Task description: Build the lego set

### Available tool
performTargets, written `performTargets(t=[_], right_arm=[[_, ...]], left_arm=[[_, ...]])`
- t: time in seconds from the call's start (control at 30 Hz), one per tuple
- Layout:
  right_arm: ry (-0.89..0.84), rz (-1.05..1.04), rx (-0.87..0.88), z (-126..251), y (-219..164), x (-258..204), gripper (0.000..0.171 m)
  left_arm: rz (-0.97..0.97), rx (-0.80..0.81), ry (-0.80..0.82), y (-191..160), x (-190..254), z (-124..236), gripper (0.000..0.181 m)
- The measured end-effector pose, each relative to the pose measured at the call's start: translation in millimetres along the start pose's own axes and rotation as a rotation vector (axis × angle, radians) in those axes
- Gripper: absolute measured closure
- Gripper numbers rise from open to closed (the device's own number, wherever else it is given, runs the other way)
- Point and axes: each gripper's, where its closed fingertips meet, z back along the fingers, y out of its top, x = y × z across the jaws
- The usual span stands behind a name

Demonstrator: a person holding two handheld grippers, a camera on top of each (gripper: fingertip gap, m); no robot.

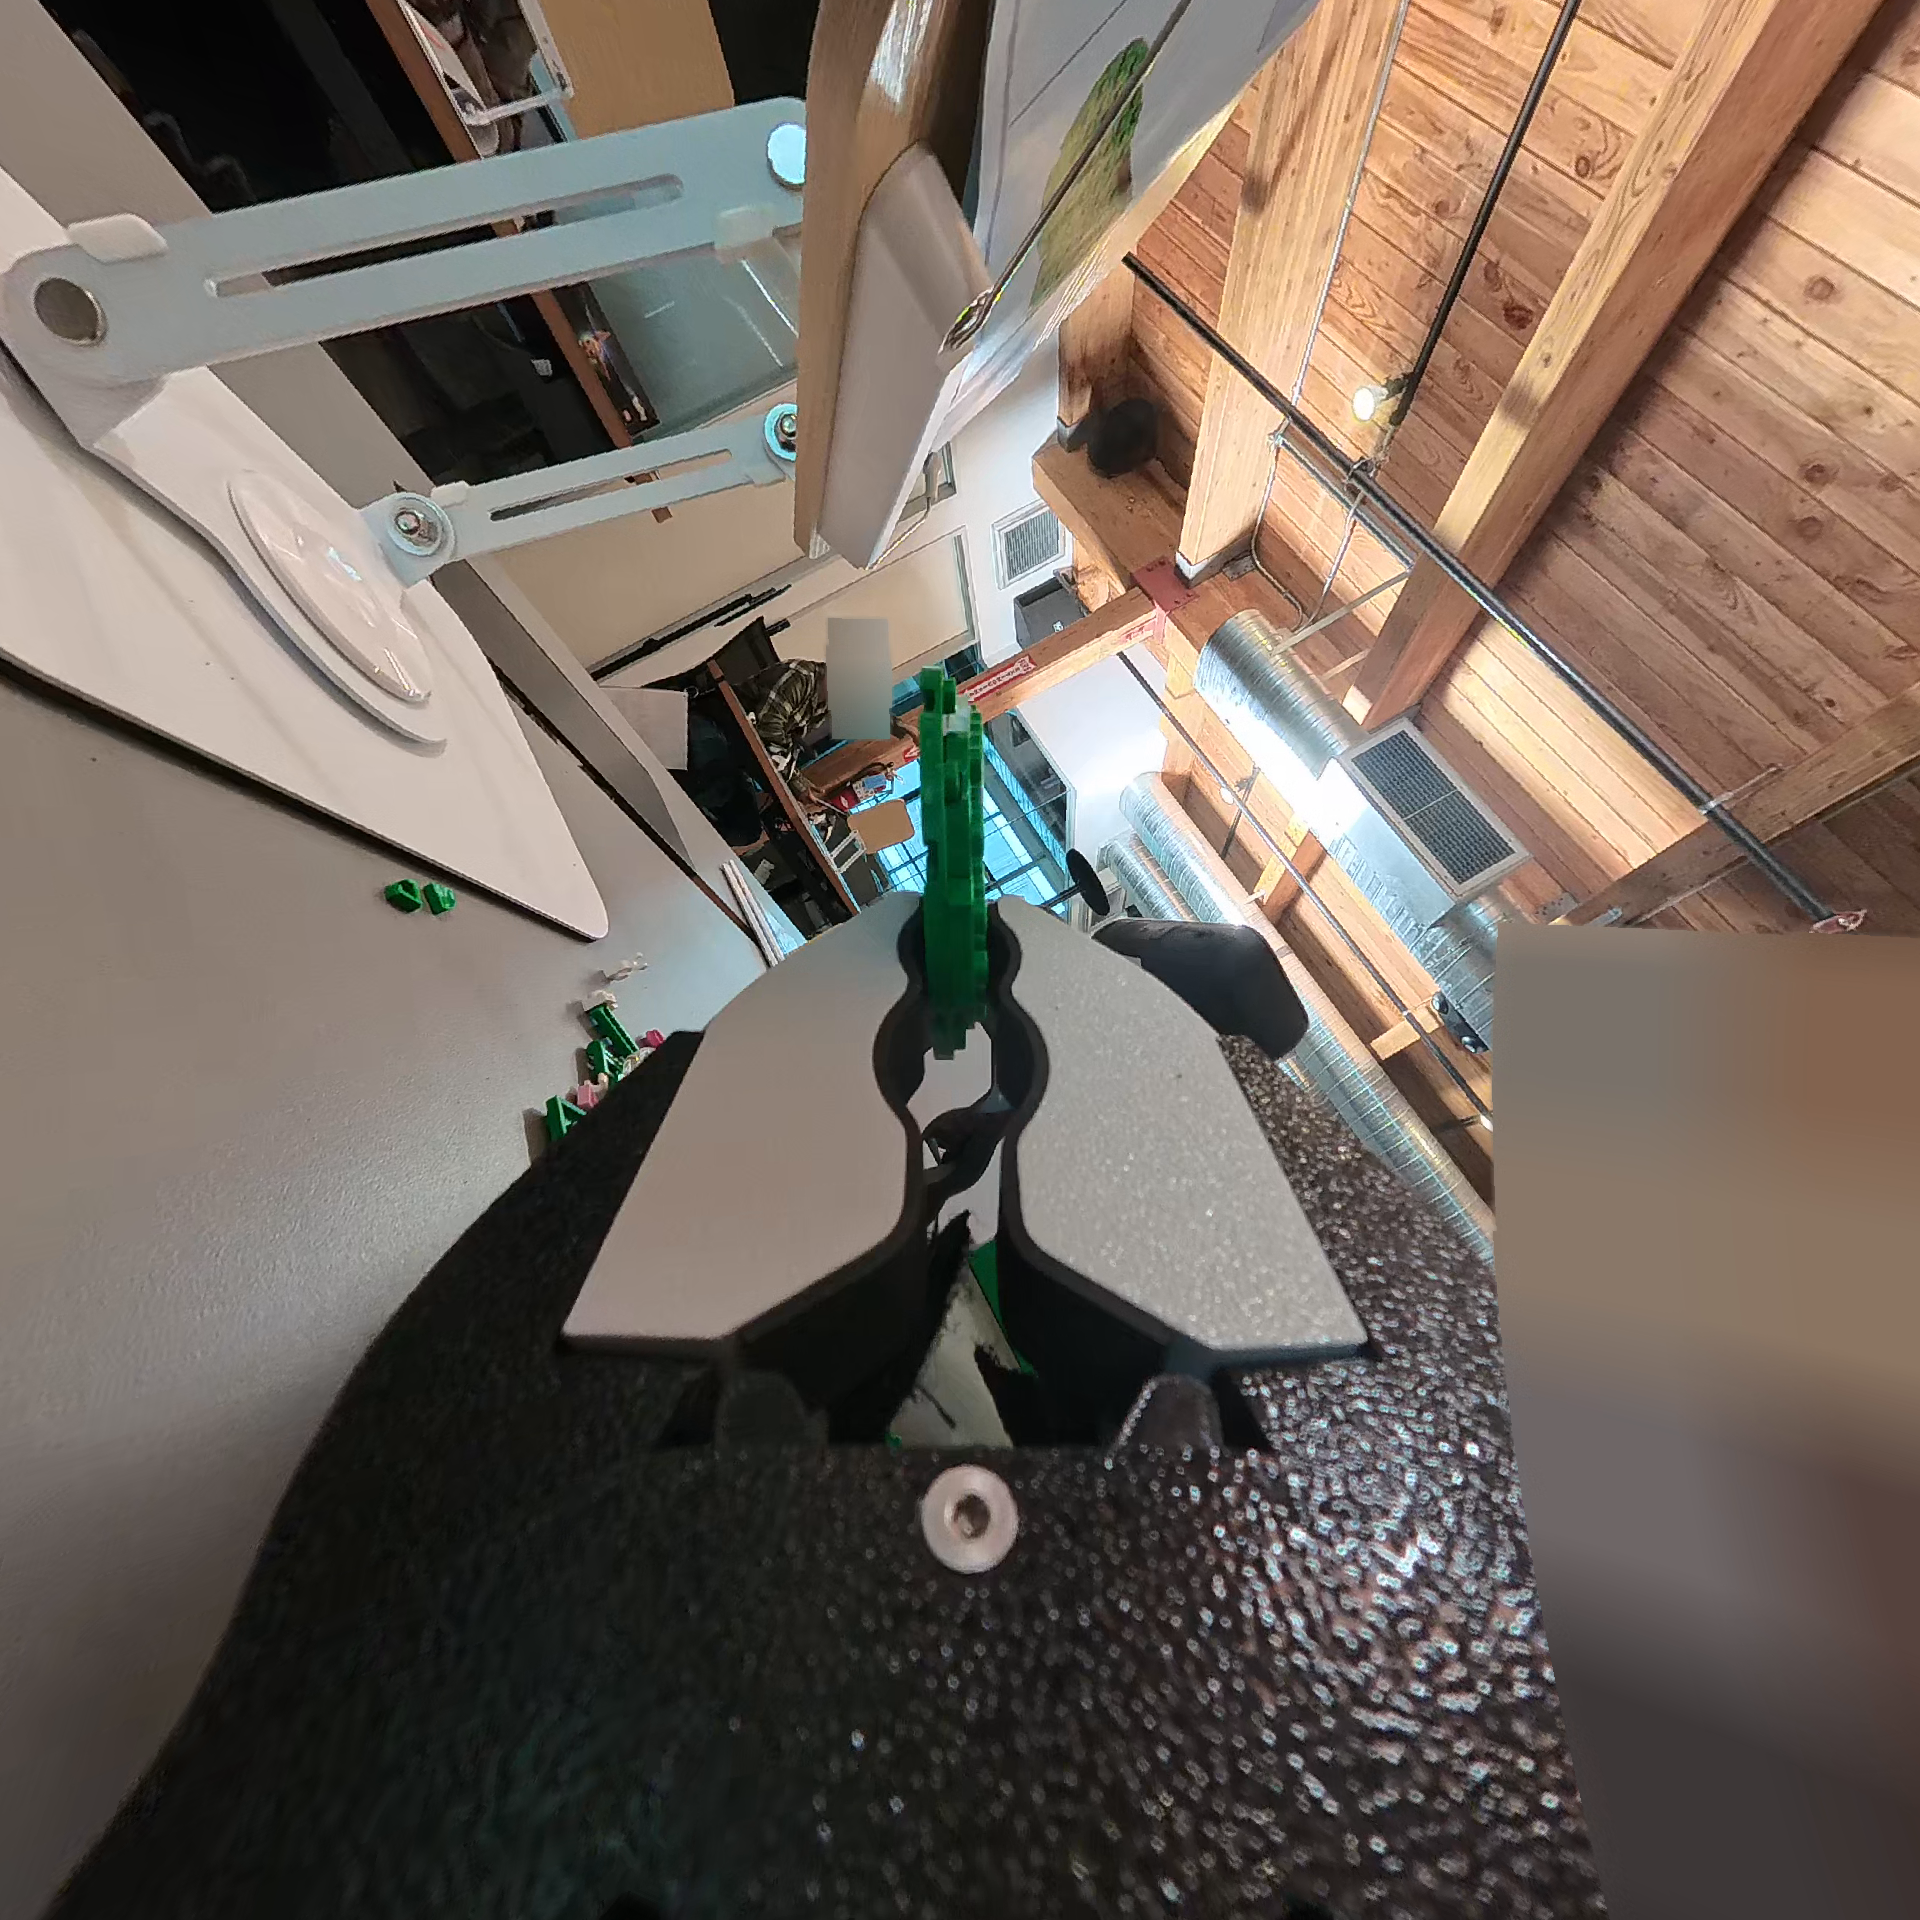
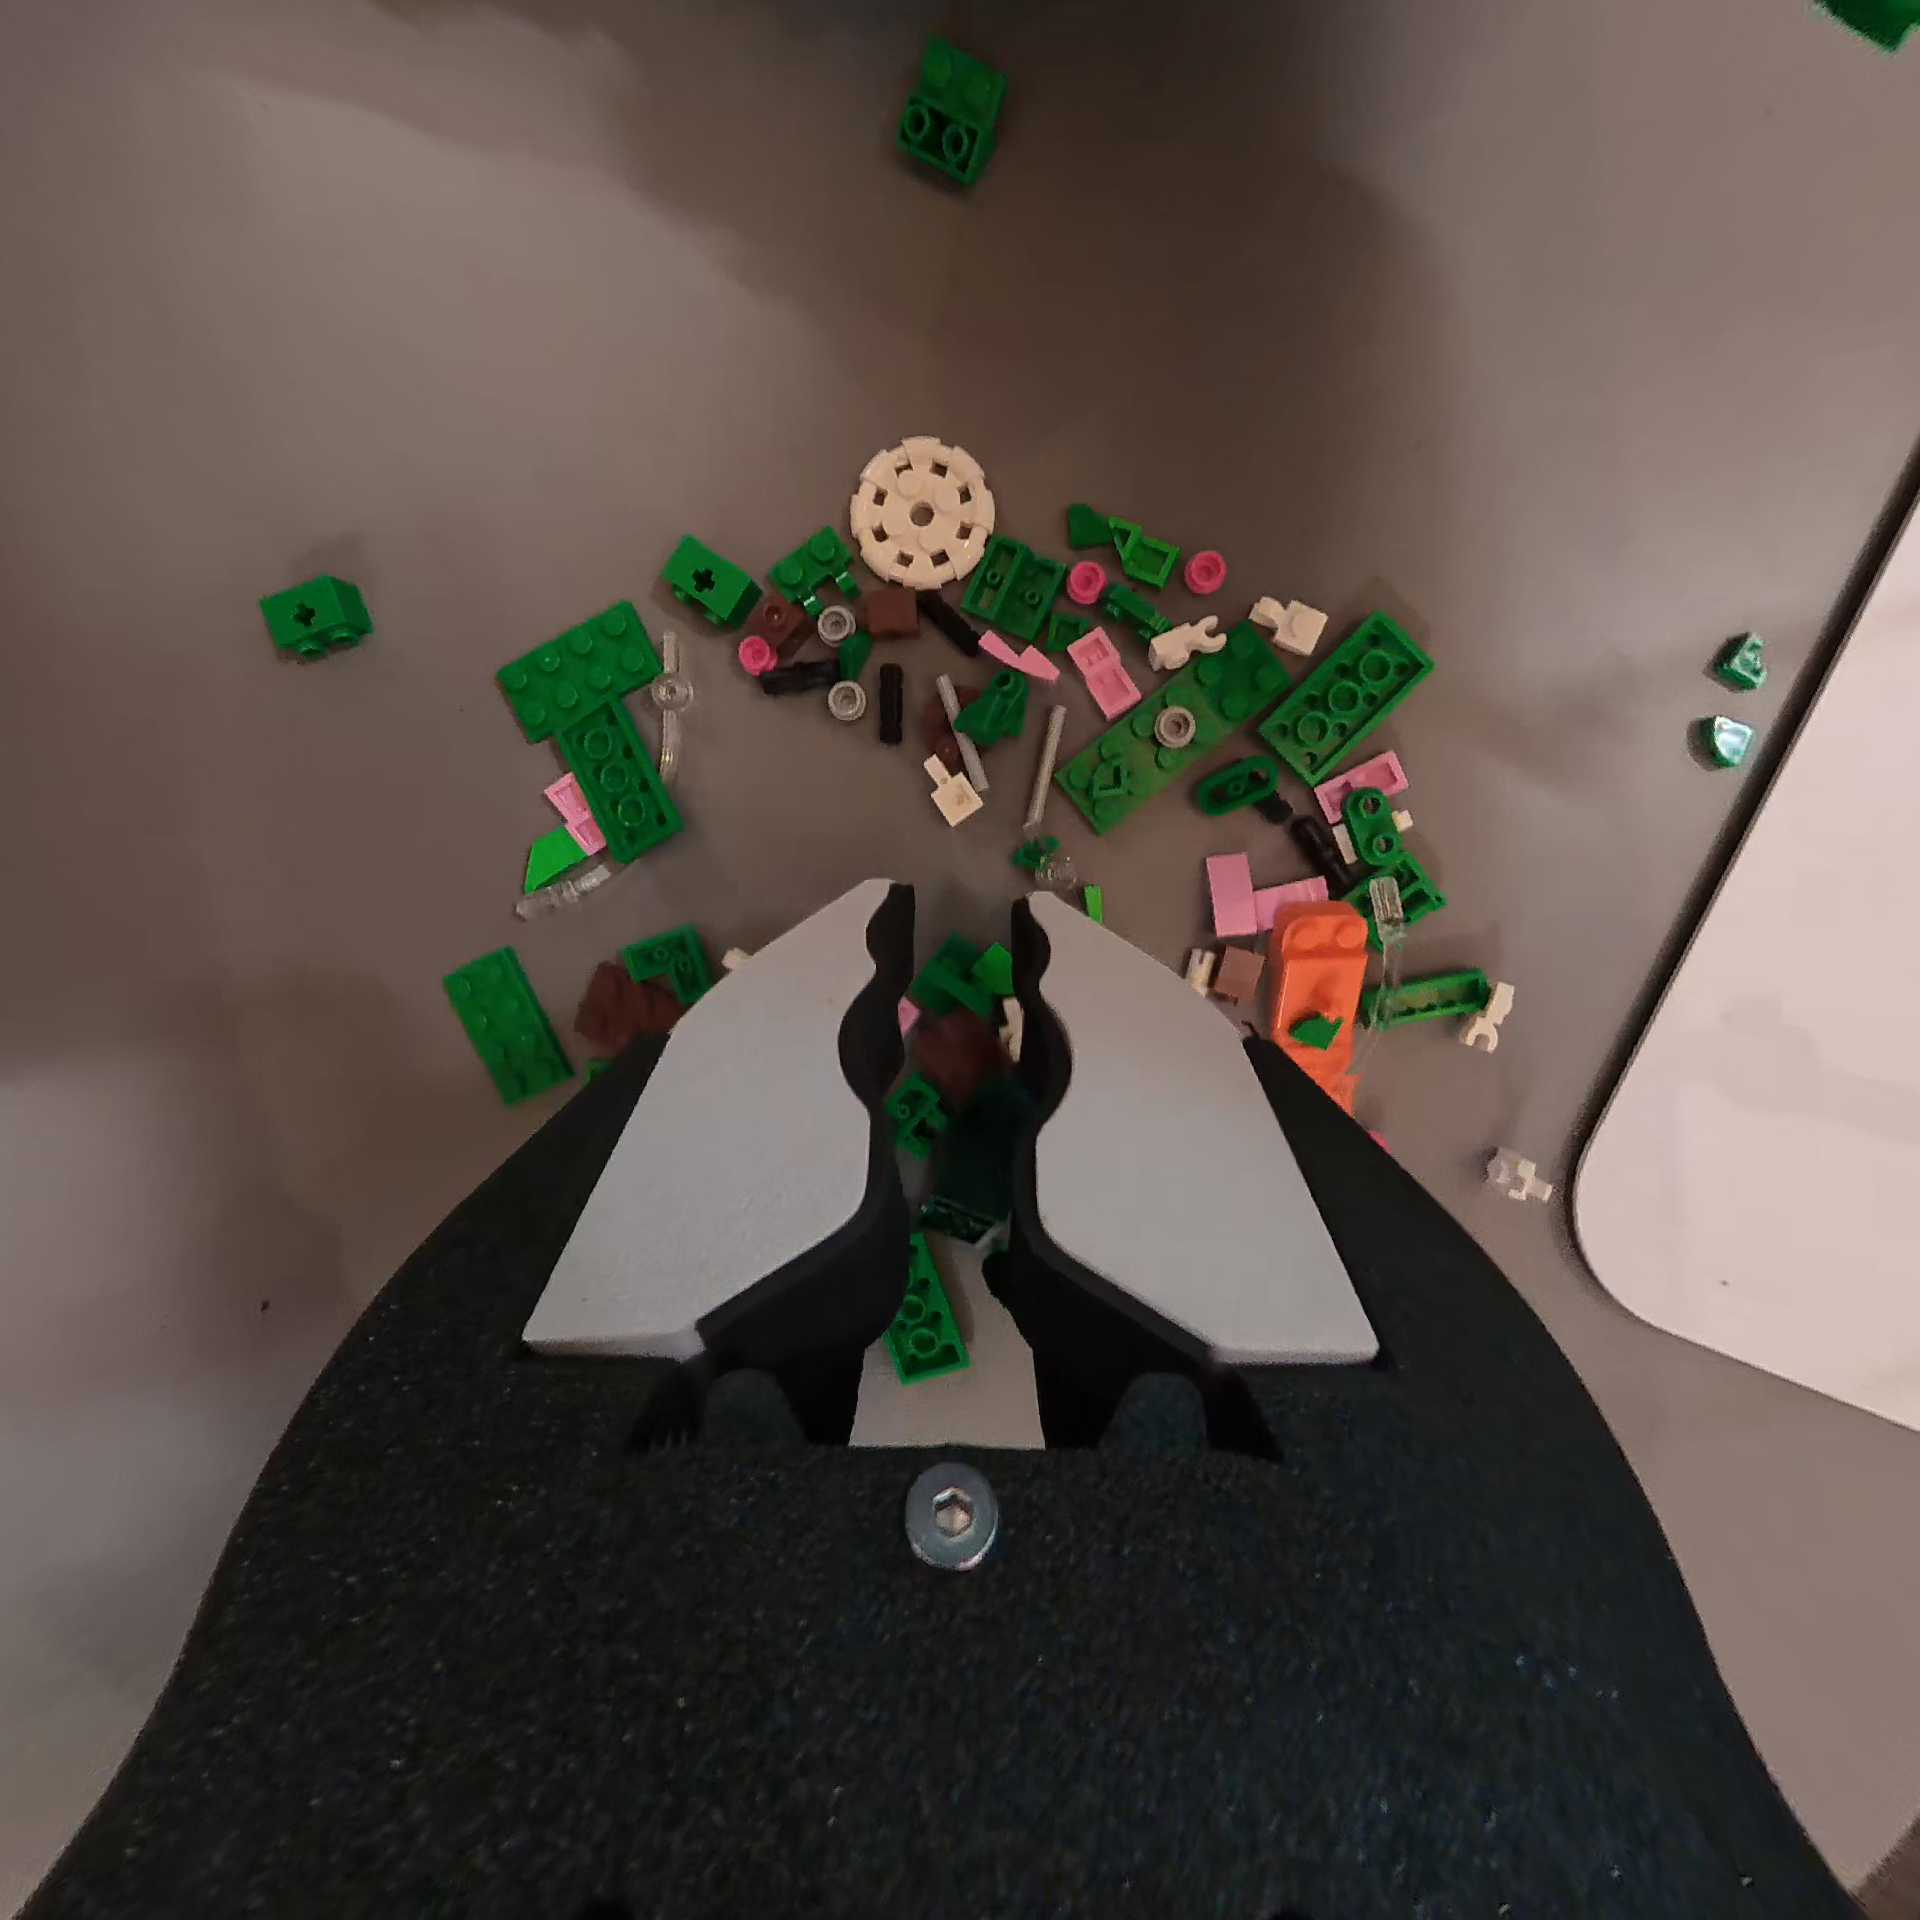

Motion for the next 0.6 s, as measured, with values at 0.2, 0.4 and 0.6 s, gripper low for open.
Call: performTargets(t=[0.2,0.4,0.6], right_arm=[[-0.013,-0.017,-0.034,3,-12,1,0.153],[-0.089,-0.068,-0.055,11,-22,26,0.153],[-0.178,-0.191,-0.1,17,-32,66,0.171]], left_arm=[[-0.002,-0.01,0.002,-2,0,-1,0.174],[-0.004,-0.006,0.005,-2,0,-1,0.174],[-0.005,-0.004,0.003,-1,0,-1,0.174]])
